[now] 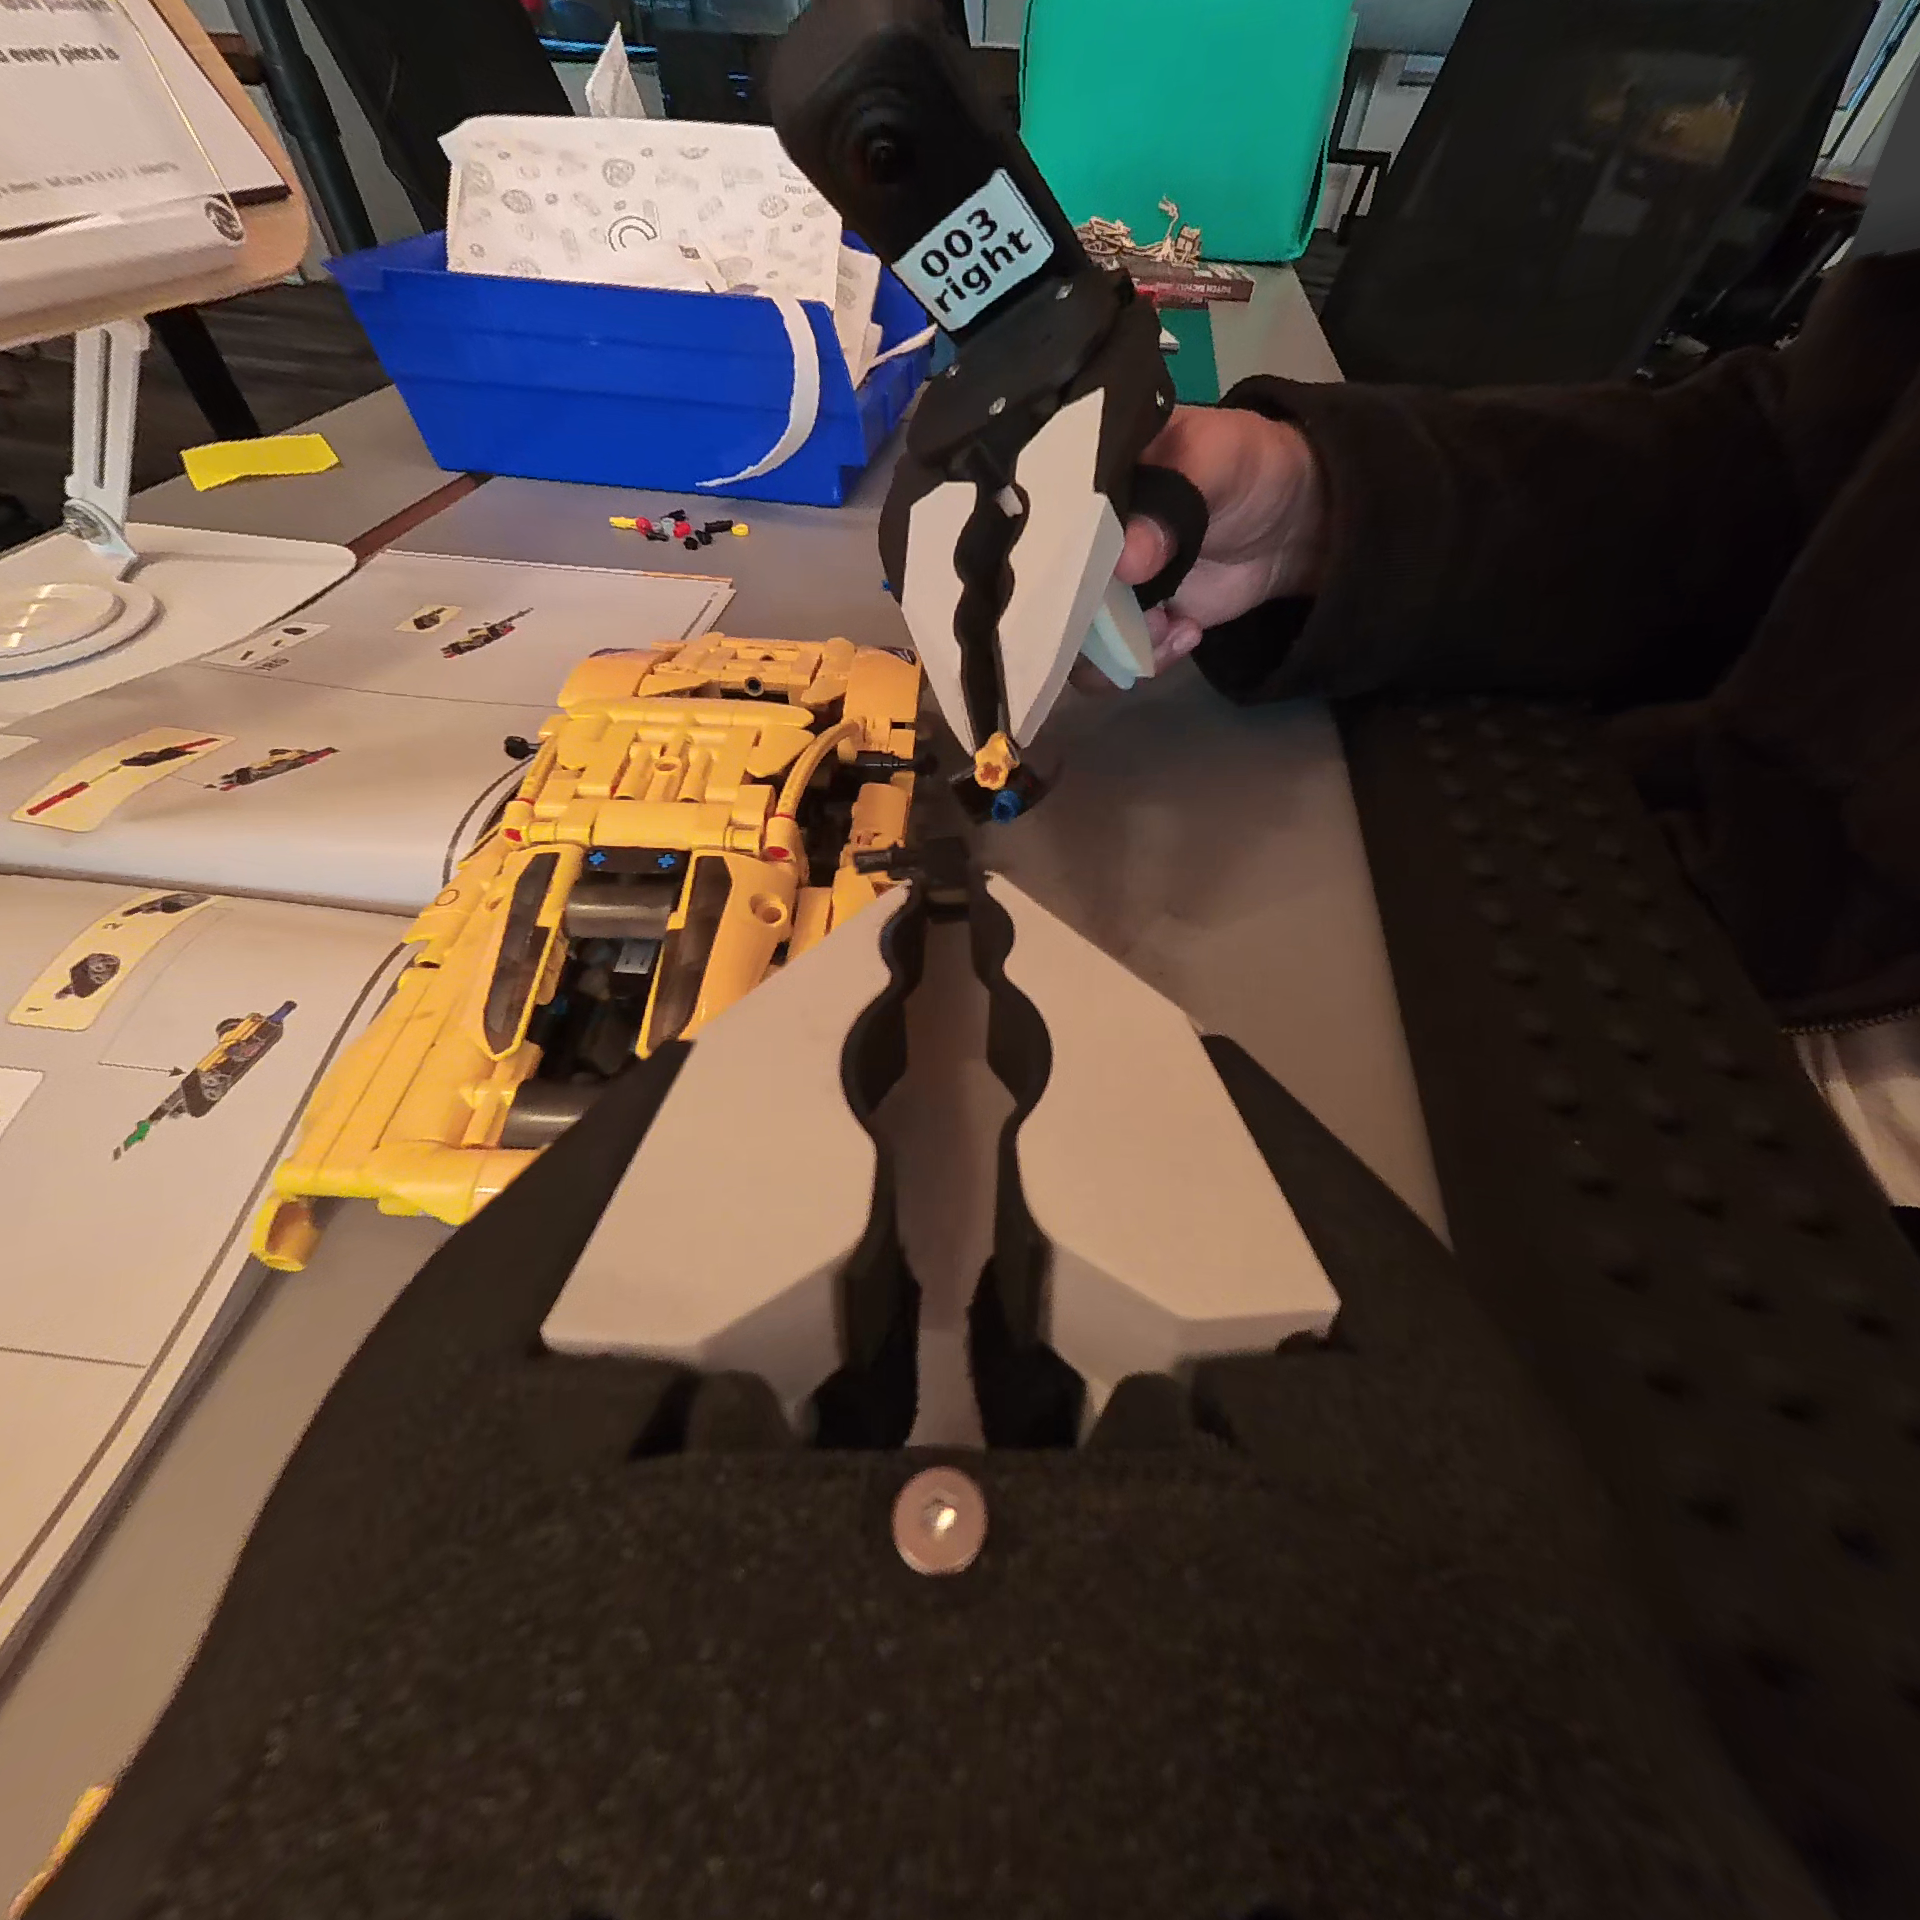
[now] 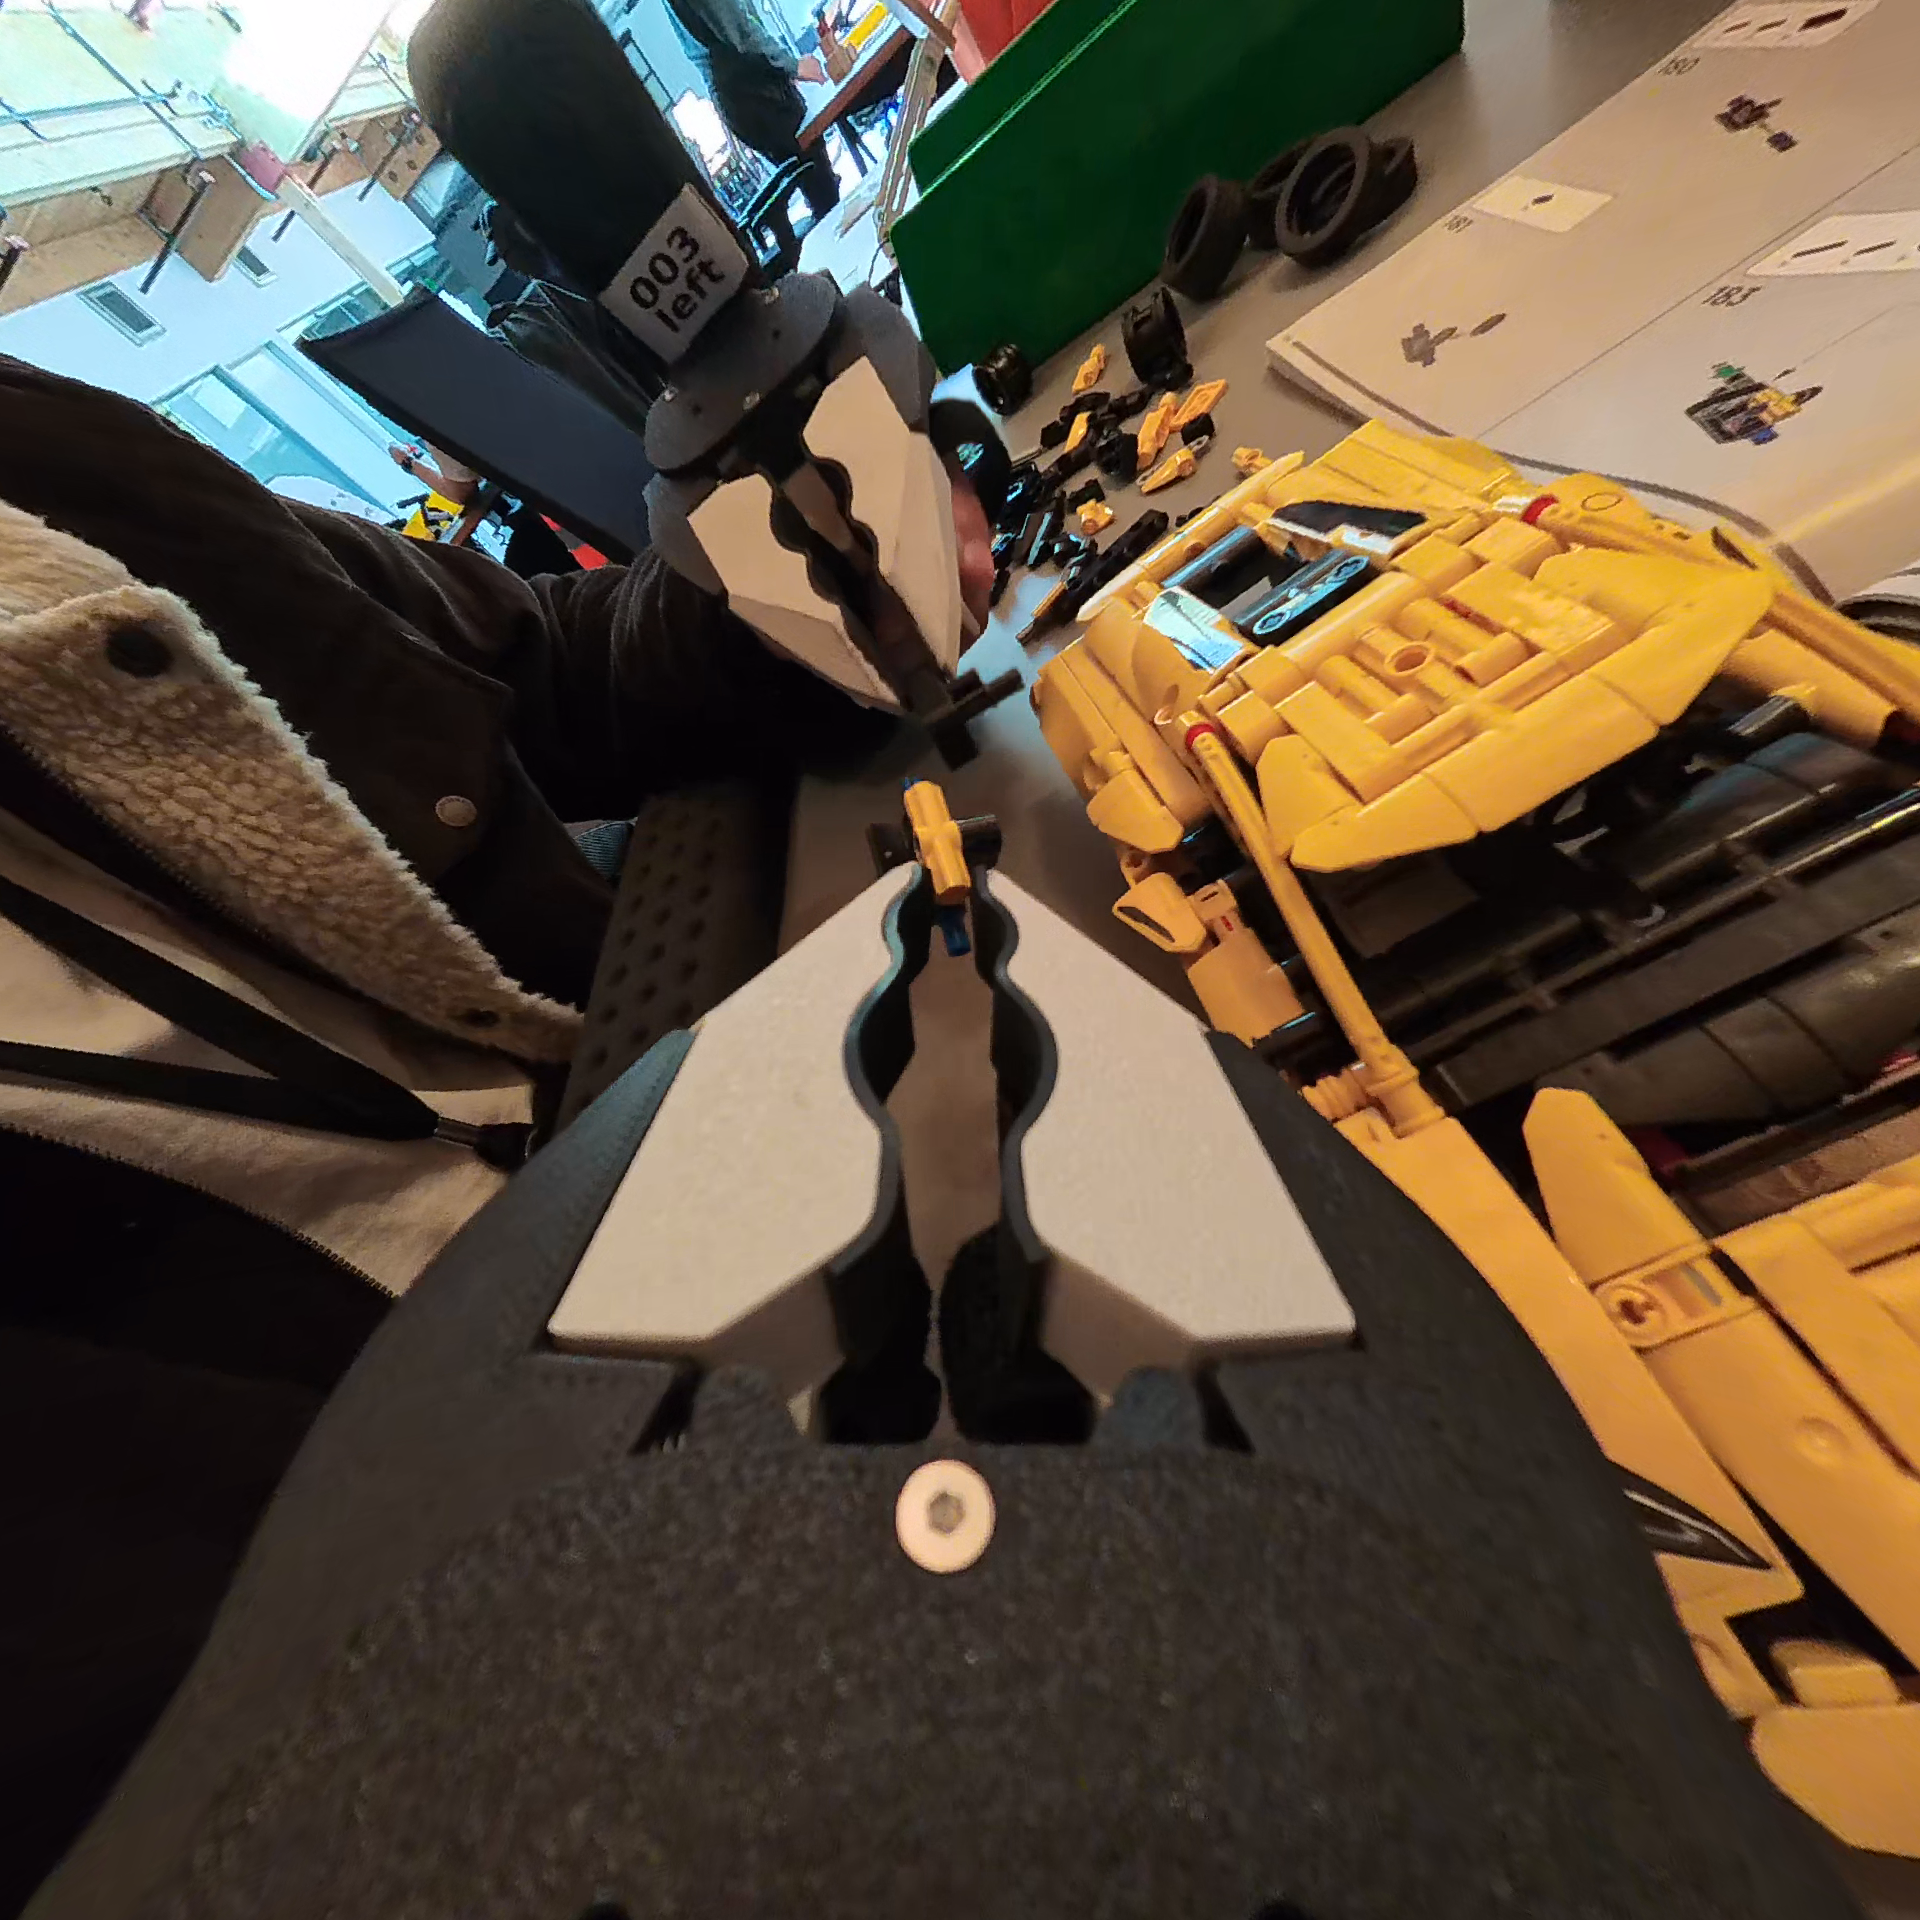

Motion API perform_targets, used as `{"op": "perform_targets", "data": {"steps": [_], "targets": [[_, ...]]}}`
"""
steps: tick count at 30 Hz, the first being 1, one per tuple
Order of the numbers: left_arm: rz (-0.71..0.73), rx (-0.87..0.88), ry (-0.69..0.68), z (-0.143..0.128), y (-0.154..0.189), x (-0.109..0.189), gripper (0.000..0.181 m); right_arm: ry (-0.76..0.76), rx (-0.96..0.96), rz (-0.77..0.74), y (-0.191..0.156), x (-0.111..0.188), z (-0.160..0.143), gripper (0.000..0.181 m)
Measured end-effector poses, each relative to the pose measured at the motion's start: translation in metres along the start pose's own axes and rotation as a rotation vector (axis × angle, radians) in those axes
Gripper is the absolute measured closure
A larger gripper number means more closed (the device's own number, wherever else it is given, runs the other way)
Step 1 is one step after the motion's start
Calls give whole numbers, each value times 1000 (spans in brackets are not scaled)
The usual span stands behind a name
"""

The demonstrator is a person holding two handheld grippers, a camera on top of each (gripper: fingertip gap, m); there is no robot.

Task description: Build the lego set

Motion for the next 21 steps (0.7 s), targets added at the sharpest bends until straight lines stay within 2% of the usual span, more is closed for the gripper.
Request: {"op": "perform_targets", "data": {"steps": [6,9,15,21], "targets": [[4,-8,-5,0,1,-1,174,-13,43,-72,4,-1,0,176],[24,-4,-16,-2,-2,-1,174,-75,100,-144,6,-6,-6,176],[35,-7,-36,-5,-3,-3,174,-470,333,-215,0,-35,-50,175],[40,-5,-57,-8,-4,-5,174,-444,350,-321,8,-33,-46,175]]}}
Point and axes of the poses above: each gripper's, where its closed fingertips meet, x back along the fingers, z out of its top, y = z × x across the jaws, the point moved 5 cm from there along x, back along the fingers, and after that the axes turned 4 degrees about z, right-handed, at the moved point
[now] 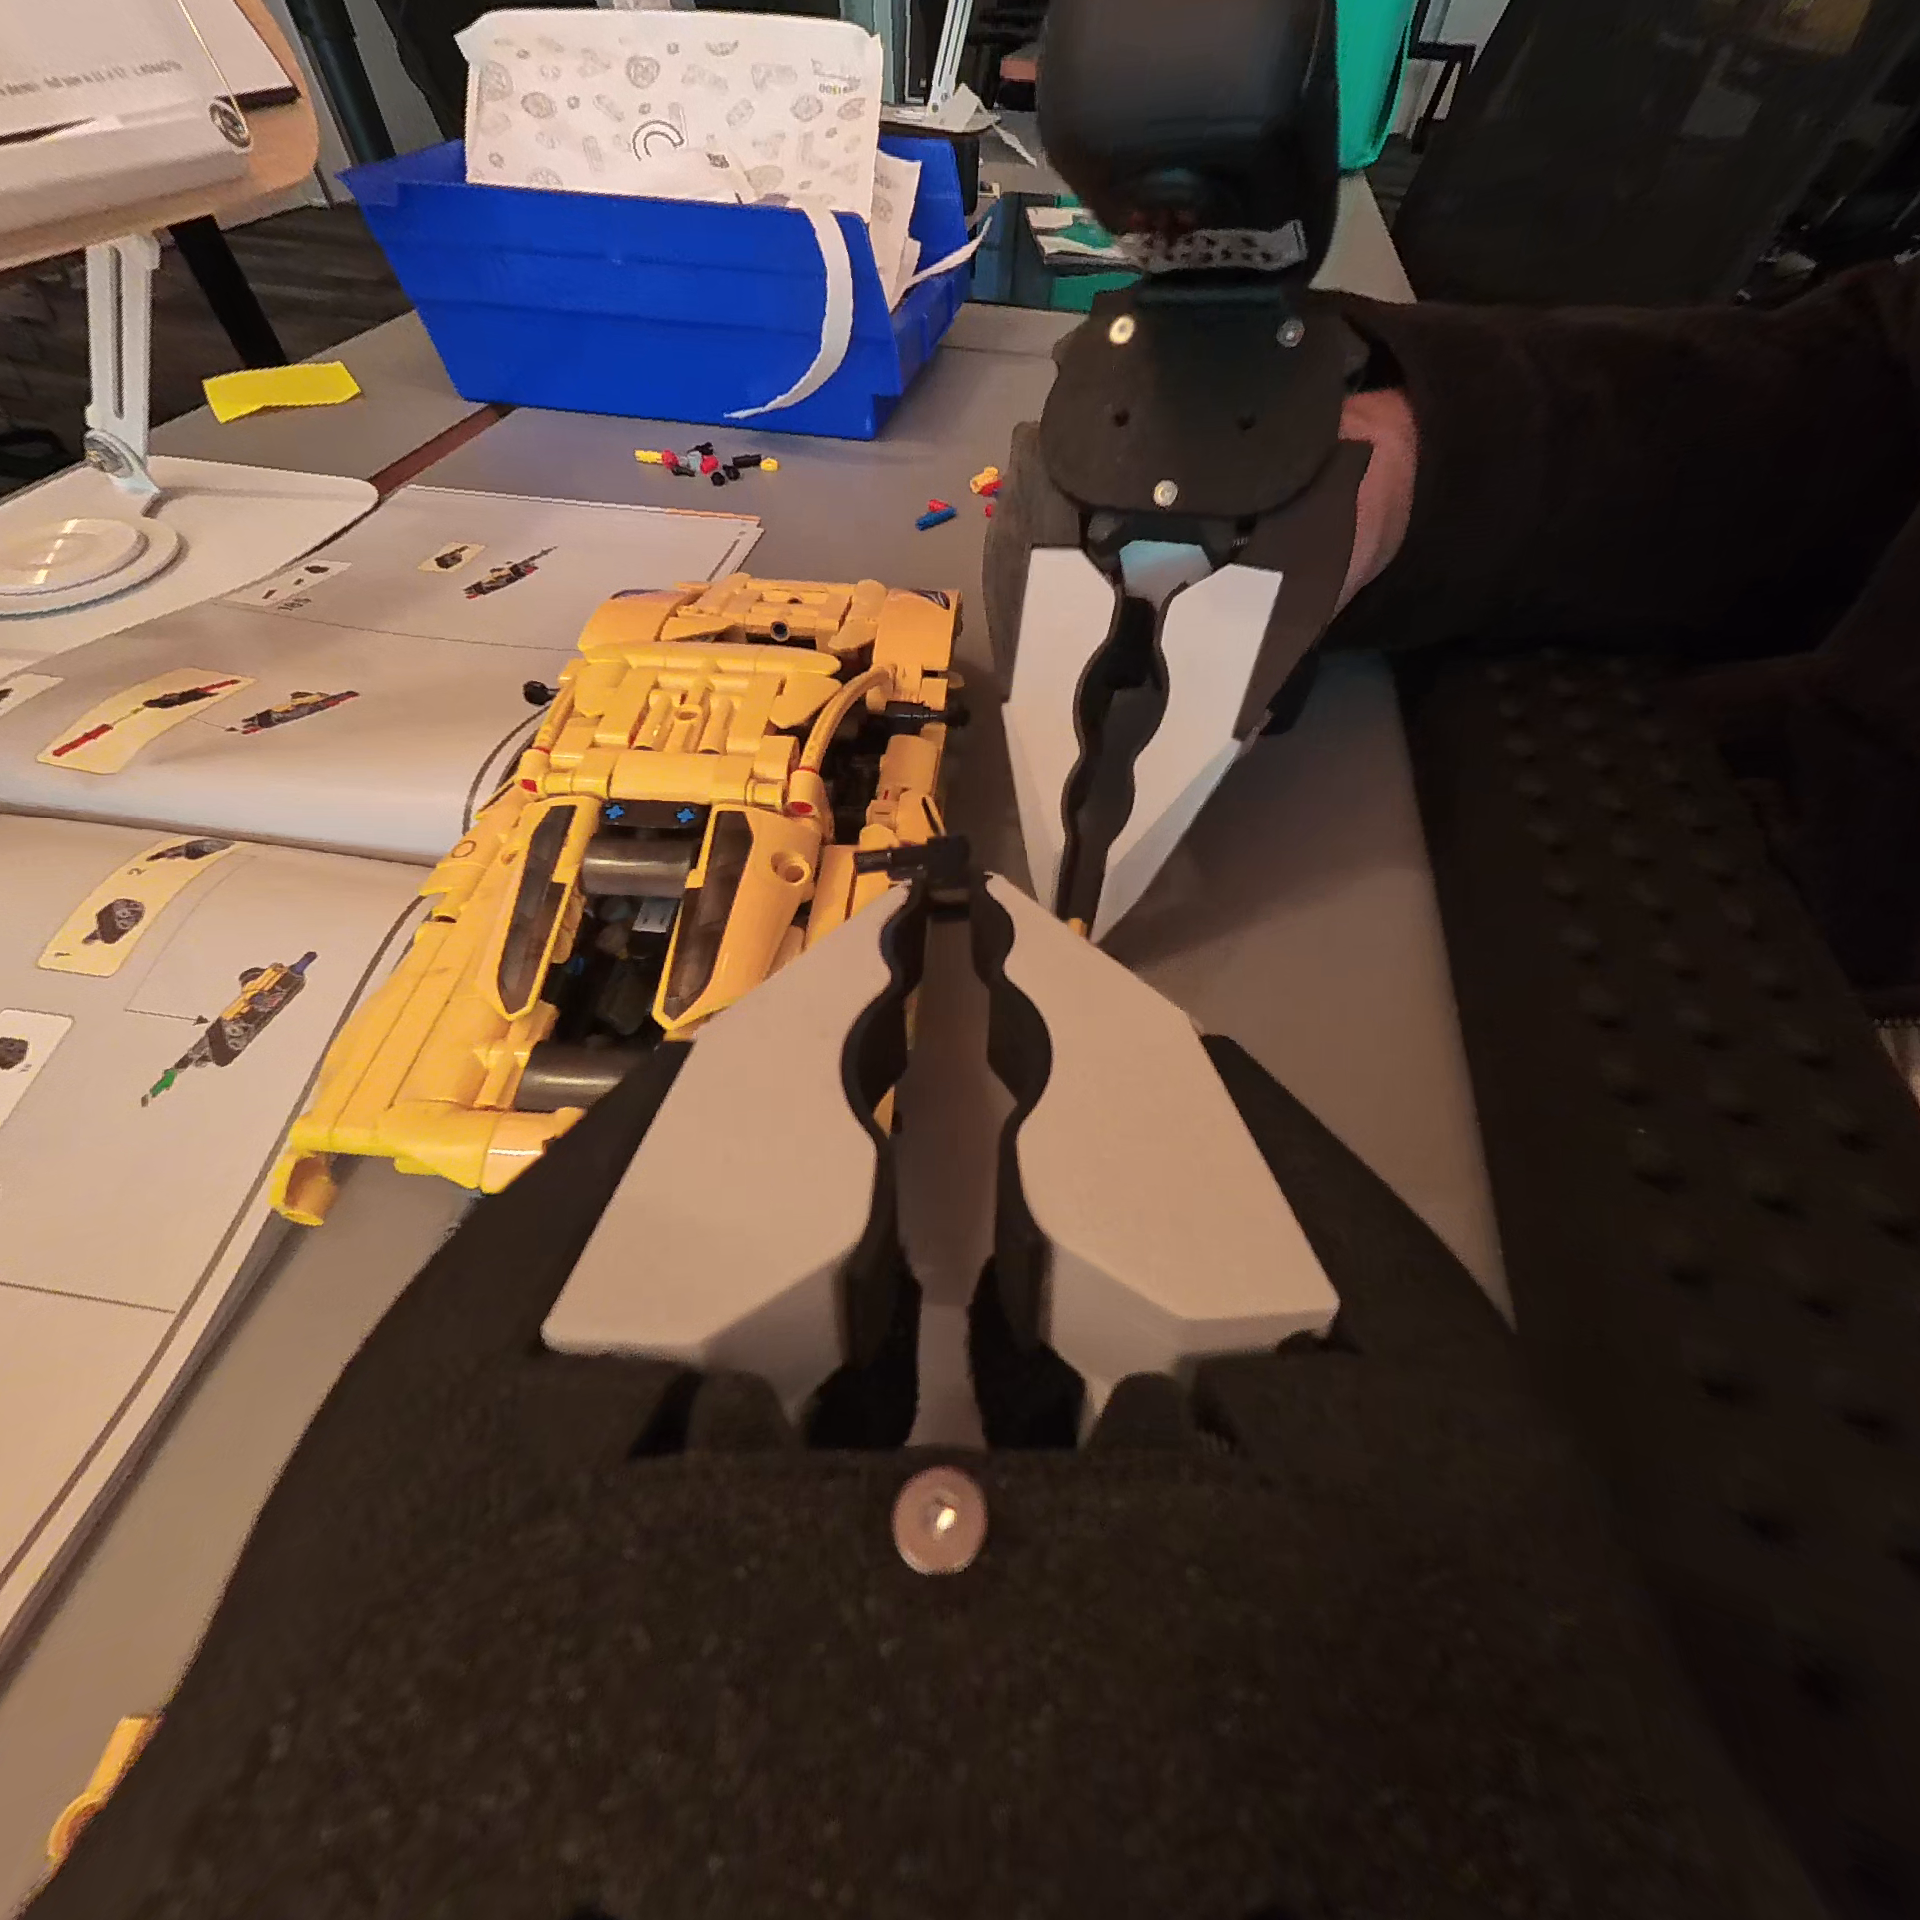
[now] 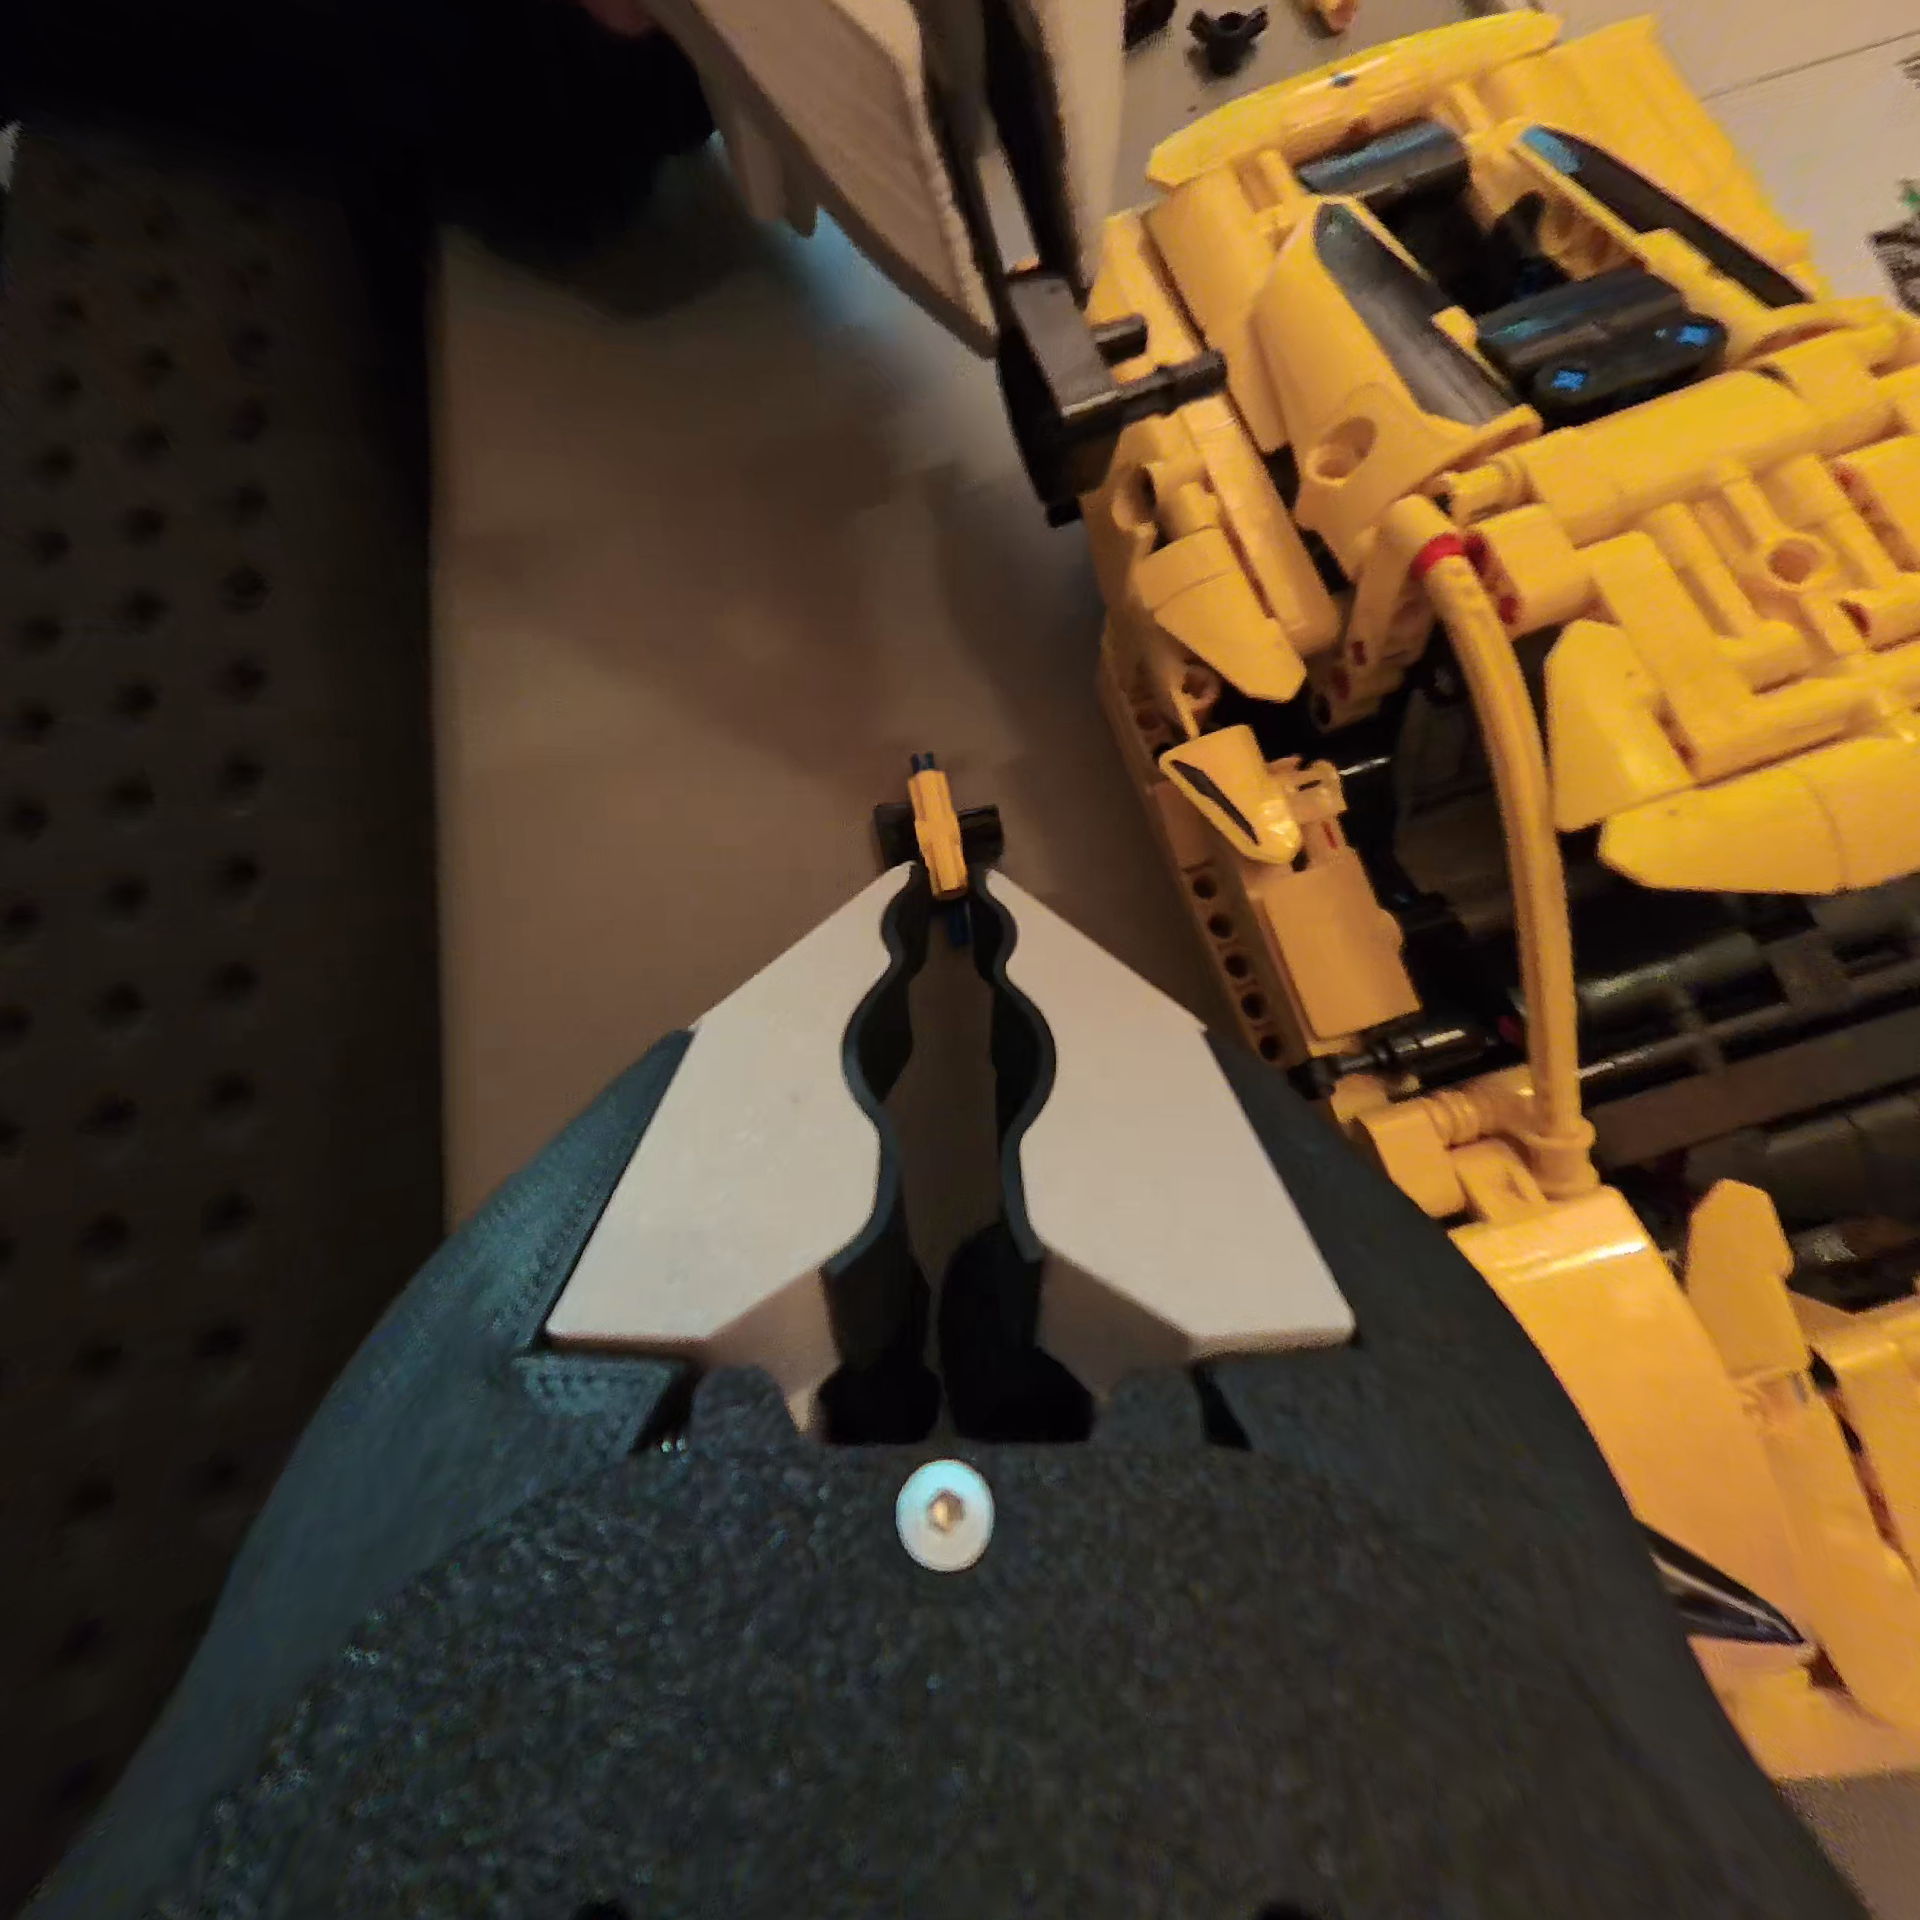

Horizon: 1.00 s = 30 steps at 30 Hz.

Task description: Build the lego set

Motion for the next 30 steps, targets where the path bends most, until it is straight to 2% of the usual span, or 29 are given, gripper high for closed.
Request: {"op": "perform_targets", "data": {"steps": [4,7,12,16,21,24,28,30], "targets": [[4,-30,-66,-8,3,-4,174,23,-36,-78,1,0,0,175],[20,-86,-144,-18,10,-9,174,59,-131,-102,-1,0,-3,175],[19,-130,-185,-27,18,-14,174,137,-219,-67,-6,7,-3,171],[14,-113,-187,-30,17,-16,174,161,-275,73,-15,4,-1,169],[18,-137,-200,-31,18,-17,174,188,-209,80,-17,10,3,170],[17,-146,-204,-32,20,-18,174,213,-155,-11,-8,13,5,168],[31,-168,-222,-34,19,-19,174,104,-164,-34,-4,3,-10,164],[35,-179,-224,-34,20,-19,174,100,-140,-11,-10,0,-7,164]]}}
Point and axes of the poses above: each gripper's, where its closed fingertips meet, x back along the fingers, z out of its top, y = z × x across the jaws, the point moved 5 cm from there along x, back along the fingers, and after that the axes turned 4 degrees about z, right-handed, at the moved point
